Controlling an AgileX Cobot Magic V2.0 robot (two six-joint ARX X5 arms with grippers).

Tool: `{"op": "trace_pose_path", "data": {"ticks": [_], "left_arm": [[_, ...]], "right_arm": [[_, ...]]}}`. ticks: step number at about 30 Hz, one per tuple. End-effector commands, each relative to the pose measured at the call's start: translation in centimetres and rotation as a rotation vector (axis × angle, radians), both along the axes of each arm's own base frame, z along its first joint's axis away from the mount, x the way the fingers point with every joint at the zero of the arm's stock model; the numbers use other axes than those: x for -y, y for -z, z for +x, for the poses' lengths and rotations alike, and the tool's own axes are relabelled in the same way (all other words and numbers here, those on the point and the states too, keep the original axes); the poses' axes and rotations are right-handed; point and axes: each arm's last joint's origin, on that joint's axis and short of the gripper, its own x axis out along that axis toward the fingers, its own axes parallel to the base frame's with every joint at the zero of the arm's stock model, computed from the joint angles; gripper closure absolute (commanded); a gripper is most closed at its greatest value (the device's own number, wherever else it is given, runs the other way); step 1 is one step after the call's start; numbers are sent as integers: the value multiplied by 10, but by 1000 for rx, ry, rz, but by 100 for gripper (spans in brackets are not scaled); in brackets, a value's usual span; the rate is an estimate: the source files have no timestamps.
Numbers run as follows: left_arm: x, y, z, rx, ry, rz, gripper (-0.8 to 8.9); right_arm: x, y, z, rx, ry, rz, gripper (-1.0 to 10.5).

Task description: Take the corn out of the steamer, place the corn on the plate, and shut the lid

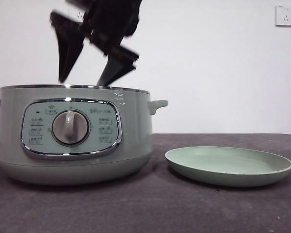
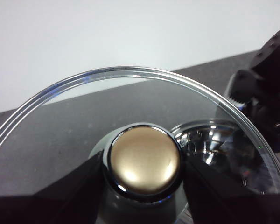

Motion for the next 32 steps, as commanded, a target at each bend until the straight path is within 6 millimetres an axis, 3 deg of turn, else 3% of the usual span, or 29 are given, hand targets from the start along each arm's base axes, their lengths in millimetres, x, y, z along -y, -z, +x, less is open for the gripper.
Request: {"op": "trace_pose_path", "data": {"ticks": [1,11,17,20,27,32], "left_arm": [[-2,-11,-5,75,-6,-45,822],[-2,-8,-6,50,-8,-44,822],[-3,-7,-6,35,-10,-43,822],[-3,-7,-6,31,-10,-41,822],[1,-6,2,24,-9,-37,822],[9,-1,21,-30,-4,-16,822]], "right_arm": [[-10,21,5,-7,-21,-29,546],[-23,67,17,-47,-32,-79,671],[-24,72,17,-52,-32,-85,968],[-25,71,16,-57,-24,-81,963],[-9,21,6,-19,-5,-32,963],[20,-25,-7,-8,20,-21,963]]}}
